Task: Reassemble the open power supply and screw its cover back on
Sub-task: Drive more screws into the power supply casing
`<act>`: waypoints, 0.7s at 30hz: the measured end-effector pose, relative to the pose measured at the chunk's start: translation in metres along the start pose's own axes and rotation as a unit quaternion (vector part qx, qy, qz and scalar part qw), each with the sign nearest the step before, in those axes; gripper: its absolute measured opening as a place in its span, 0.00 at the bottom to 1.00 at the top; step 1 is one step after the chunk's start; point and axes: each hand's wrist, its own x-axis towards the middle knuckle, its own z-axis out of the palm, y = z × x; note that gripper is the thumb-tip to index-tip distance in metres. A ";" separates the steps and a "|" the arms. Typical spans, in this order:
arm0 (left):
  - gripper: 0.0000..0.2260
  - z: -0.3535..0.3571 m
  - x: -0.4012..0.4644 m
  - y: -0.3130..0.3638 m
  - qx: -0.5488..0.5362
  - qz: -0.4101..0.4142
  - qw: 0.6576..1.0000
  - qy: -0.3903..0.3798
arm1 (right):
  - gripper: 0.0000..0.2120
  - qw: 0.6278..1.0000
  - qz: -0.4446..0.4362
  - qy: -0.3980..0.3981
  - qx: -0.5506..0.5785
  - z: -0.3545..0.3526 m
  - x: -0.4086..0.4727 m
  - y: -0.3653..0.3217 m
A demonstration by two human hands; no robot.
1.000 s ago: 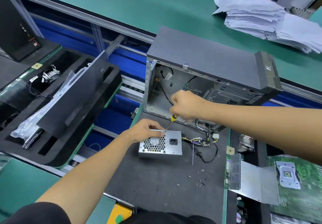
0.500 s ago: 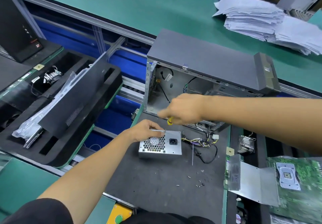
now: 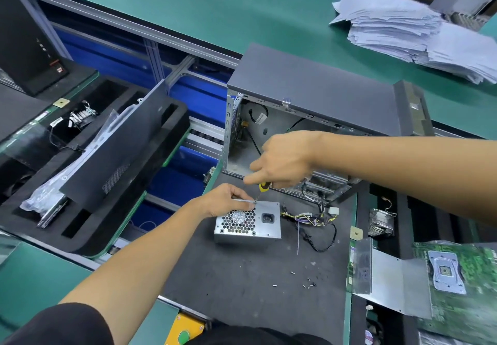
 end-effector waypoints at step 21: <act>0.09 0.001 -0.003 0.001 0.043 0.032 0.998 0.023 | 0.11 1.000 -0.013 0.001 0.019 -0.004 -0.001 -0.011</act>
